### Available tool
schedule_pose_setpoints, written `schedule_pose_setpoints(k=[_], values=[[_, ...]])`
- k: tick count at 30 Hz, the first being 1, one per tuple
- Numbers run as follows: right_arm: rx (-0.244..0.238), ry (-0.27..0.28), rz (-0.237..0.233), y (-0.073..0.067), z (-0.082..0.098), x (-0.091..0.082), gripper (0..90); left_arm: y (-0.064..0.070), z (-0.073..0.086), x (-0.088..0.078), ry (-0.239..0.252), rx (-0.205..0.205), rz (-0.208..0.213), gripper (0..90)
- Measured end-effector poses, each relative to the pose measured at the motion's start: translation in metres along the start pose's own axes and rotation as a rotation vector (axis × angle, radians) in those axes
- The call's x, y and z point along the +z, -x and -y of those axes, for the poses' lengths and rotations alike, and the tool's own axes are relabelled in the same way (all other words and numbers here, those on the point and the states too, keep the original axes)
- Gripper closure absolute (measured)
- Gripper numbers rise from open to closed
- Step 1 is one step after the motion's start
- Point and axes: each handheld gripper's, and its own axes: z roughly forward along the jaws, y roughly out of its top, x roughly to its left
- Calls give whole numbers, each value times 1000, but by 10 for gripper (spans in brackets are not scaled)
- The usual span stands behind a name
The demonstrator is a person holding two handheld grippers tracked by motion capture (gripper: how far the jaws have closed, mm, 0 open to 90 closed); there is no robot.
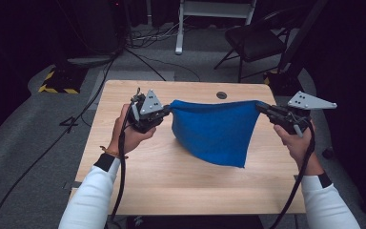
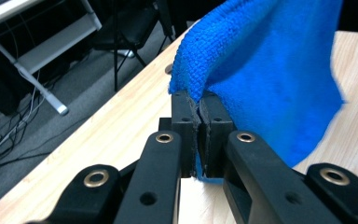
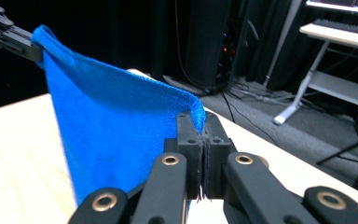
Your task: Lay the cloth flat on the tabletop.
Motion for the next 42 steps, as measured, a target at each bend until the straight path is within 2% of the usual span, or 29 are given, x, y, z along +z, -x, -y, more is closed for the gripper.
schedule_pose_setpoints(k=[4,5,8,13,16,18,23,25,27,28,29,31,33,34,36,37,39,42], values=[[19,-59,22,11,12,22,885,-6,9,29,-58,-36,9,858],[26,-72,27,14,15,27,885,-7,12,38,-78,-39,8,858],[55,-118,45,26,30,48,885,-14,21,68,-127,-86,20,853],[101,-206,95,46,55,88,884,-22,36,119,-217,-127,15,843],[88,-261,121,50,67,108,884,-25,46,145,-262,-160,15,833],[87,-300,124,52,75,122,883,-26,53,159,-299,-172,15,835],[86,-384,149,54,96,149,868,-31,66,182,-371,-197,-22,814],[81,-413,165,55,104,158,842,-33,69,187,-389,-216,-43,734],[80,-436,178,55,109,164,747,-33,70,191,-399,-244,-68,630],[80,-449,195,55,111,166,716,-33,70,191,-402,-255,-86,550],[83,-455,196,55,113,167,710,-33,70,190,-391,-258,-95,487],[82,-455,193,55,114,165,642,-33,70,187,-364,-278,-101,385],[100,-455,187,56,114,162,573,-35,69,181,-348,-299,-87,306],[111,-452,185,56,114,159,563,-35,69,176,-339,-309,-80,278],[112,-422,166,54,112,147,542,-32,68,165,-314,-303,-64,266],[110,-412,150,53,111,143,530,-30,69,159,-305,-280,-41,266],[93,-406,131,49,111,132,507,-24,71,148,-301,-248,-25,262],[75,-400,106,43,113,113,489,-15,78,133,-280,-243,19,249]])
